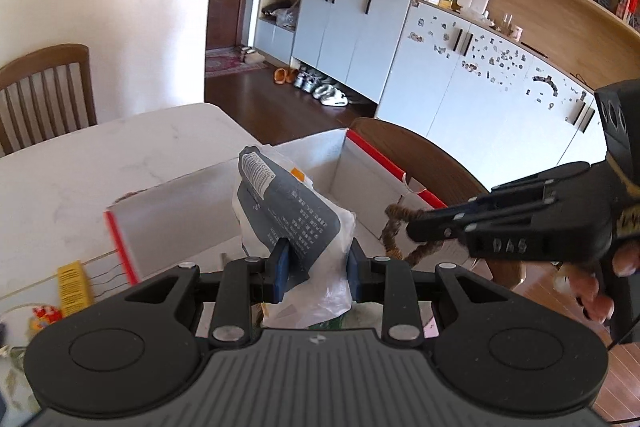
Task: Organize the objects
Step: 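Carry the bracelet with the right tool while the left tool carries the white bag into the box, then open the right tool to drop the bracelet while the left tool releases the white bag, then withdraw both open tools from the box back over the mat, then grasp the teal sharpener with the right tool while the left tool grasps the pale soap bar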
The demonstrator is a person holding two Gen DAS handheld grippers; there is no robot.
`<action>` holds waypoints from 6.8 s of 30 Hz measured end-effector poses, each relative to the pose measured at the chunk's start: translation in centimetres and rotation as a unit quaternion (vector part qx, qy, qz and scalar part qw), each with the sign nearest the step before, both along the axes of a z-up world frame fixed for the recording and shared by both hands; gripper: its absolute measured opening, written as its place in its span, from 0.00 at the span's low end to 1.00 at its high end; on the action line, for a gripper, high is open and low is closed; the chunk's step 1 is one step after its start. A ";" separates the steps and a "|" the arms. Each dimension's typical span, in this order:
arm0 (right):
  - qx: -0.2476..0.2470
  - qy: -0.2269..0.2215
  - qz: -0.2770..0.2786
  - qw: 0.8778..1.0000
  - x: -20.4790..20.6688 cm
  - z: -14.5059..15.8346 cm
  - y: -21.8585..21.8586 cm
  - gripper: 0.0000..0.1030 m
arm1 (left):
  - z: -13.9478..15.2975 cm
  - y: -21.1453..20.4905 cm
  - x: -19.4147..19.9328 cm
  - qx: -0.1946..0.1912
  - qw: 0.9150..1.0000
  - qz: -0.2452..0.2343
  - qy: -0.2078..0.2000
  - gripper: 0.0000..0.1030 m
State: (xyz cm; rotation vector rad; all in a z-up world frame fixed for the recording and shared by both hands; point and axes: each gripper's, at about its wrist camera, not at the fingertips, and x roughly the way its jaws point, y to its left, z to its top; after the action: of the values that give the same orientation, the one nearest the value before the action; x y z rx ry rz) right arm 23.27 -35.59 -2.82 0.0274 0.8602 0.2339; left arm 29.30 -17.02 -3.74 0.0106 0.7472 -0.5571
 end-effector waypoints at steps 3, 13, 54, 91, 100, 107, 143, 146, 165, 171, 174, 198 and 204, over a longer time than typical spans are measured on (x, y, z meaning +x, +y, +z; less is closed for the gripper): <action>-0.017 0.006 0.008 1.000 0.4 -0.9 0.3 0.08 | -0.8 -1.1 1.2 0.006 1.000 -0.005 0.006 0.27; -0.059 0.023 0.049 0.997 1.1 -3.0 1.5 0.08 | -3.4 -3.7 4.9 0.033 0.999 -0.014 0.036 0.27; -0.019 0.011 0.057 0.998 0.7 -1.6 0.5 0.35 | -3.2 -2.7 6.0 0.042 0.996 0.005 0.078 0.57; 0.028 -0.049 0.010 0.998 -3.0 3.2 9.1 0.93 | 4.1 11.7 -3.2 -0.015 0.998 0.061 -0.005 0.83; 0.047 -0.048 0.001 0.998 -3.5 3.5 11.8 0.96 | 4.6 16.3 -4.5 -0.014 0.996 0.081 -0.023 0.99; 0.059 -0.048 0.009 0.997 -3.5 3.7 14.8 0.96 | 4.3 20.1 -4.9 -0.011 0.994 0.100 -0.034 1.00; 0.003 0.042 0.044 0.998 1.3 -2.5 29.1 0.85 | -8.9 27.5 -4.6 0.072 0.989 0.130 -0.002 1.00; -0.002 0.054 0.031 0.998 2.0 -3.5 29.3 0.81 | -9.8 26.3 -4.5 0.074 0.988 0.133 0.003 1.00; -0.030 0.103 -0.028 0.994 5.0 -8.1 29.2 0.56 | -12.0 23.5 -2.7 0.087 0.984 0.155 0.016 0.99; -0.035 0.114 -0.028 0.993 5.8 -8.7 28.8 0.48 | -12.6 23.8 -2.0 0.075 0.981 0.171 0.045 0.85; -0.036 0.113 -0.031 0.992 6.0 -8.9 28.6 0.46 | -12.8 23.8 -1.9 0.075 0.981 0.173 0.046 0.81; -0.020 0.117 -0.038 0.992 5.6 -8.8 27.9 0.26 | -11.5 23.8 -2.5 0.055 0.982 0.168 0.062 0.49; 0.001 0.100 -0.037 0.994 4.6 -6.9 27.3 0.26 | -9.7 24.1 -3.4 0.048 0.983 0.171 0.051 0.49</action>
State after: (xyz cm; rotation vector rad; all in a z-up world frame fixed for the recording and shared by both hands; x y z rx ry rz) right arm 27.84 -8.31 -9.69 0.0852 1.0564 0.1639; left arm 25.92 7.08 -13.40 -0.0565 0.8538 -0.1952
